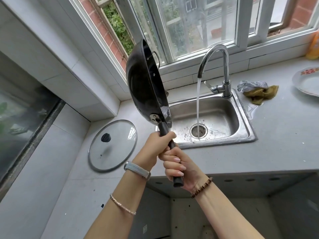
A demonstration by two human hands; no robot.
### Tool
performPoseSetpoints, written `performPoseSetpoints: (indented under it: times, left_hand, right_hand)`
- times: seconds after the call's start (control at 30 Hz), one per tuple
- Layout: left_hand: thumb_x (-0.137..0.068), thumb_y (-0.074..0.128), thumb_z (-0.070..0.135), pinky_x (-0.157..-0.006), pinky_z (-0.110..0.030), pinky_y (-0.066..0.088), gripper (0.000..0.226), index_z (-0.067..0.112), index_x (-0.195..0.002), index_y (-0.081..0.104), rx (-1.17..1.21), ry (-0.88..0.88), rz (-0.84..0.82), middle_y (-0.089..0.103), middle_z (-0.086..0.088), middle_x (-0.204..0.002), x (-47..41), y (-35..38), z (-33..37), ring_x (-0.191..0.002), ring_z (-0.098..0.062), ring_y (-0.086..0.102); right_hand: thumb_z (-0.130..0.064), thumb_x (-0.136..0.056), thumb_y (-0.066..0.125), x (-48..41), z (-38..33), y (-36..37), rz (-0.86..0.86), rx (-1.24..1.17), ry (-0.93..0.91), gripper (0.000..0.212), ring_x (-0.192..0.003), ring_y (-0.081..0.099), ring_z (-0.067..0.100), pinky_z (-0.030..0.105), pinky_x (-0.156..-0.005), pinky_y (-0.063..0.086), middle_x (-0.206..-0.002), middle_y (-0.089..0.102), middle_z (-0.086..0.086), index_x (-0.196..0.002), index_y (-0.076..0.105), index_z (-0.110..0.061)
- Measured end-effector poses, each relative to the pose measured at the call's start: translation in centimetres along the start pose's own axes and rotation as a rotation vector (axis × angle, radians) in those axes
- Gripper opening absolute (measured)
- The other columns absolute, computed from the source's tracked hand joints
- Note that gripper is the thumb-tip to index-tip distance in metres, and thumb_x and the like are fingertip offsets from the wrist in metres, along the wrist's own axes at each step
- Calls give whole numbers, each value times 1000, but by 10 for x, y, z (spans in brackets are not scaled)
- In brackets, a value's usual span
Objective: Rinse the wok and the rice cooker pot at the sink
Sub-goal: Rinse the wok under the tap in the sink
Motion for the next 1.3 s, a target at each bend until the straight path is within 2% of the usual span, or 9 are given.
performPoseSetpoints:
  times: [0.13,0.2,0.3,0.5,0.67,0.77,1.03,1.17,1.3]
  left_hand:
    - [-89,62,17,-60,-23,54,28,9,-63,53,713,-234,-355,54,-2,-56,-5,24,-8,-59,-14,59]
    - [-88,65,20,-59,-22,54,30,11,-61,54,837,-233,-385,54,1,-57,-10,30,-11,-56,-11,58]
    - [-89,65,19,-54,-21,52,28,12,-65,50,768,-164,-307,52,2,-53,-15,35,-15,-48,-9,54]
    - [-90,62,15,-50,-23,51,25,8,-70,49,600,-46,-203,53,0,-51,-18,33,-15,-46,-15,55]
    - [-91,60,11,-47,-25,49,21,6,-73,50,559,0,-108,53,-2,-52,-18,26,-17,-42,-16,53]
    - [-90,63,12,-55,-28,50,23,6,-70,53,509,19,-46,57,-4,-55,-20,14,-20,-46,-16,54]
    - [-87,62,8,-55,-28,50,17,2,-71,56,411,-32,16,61,-5,-52,-18,6,-33,-49,-19,55]
    - [-83,63,11,-62,-33,48,20,5,-64,59,283,-23,49,65,-5,-54,-18,3,-41,-56,-24,57]
    - [-80,64,16,-65,-36,52,16,4,-70,63,113,-15,71,69,-6,-59,-15,-5,-44,-56,-22,62]
  right_hand:
    - [5,-84,52,4,-2,-5,-46,-131,37,15,-30,32,4,16,-31,30,-50,39,-3,-82,46,-9]
    - [6,-86,49,7,-3,-7,-45,-186,55,15,-33,29,5,16,-32,30,-51,39,-2,-86,45,-9]
    - [6,-86,49,8,-4,-13,-22,-190,68,15,-33,32,6,17,-32,33,-51,39,-2,-86,45,-9]
    - [2,-84,58,14,-13,-18,79,13,63,18,-32,40,5,18,-33,38,-50,38,-5,-81,47,-12]
    - [-14,-94,53,21,-19,-9,335,534,110,14,-41,41,7,22,-45,45,-57,40,-3,-82,45,-13]
    - [-8,-95,52,15,-17,-1,351,629,104,8,-47,49,13,29,-51,51,-60,48,3,-92,45,-8]
    - [-1,-92,44,7,0,-5,368,493,162,13,-46,46,10,27,-52,50,-59,44,0,-80,46,-8]
    - [-3,-90,41,9,8,-8,386,382,177,21,-43,41,8,24,-49,47,-58,40,-2,-71,45,-11]
    - [-3,-85,44,7,20,-7,354,245,153,20,-41,40,8,22,-47,45,-55,39,-2,-68,44,-12]
Point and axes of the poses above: each hand's wrist, its own x-axis away from the middle knuckle, its own y-axis out of the palm, z = x × y, the point moved 5 cm from there along -x, towards the middle knuckle
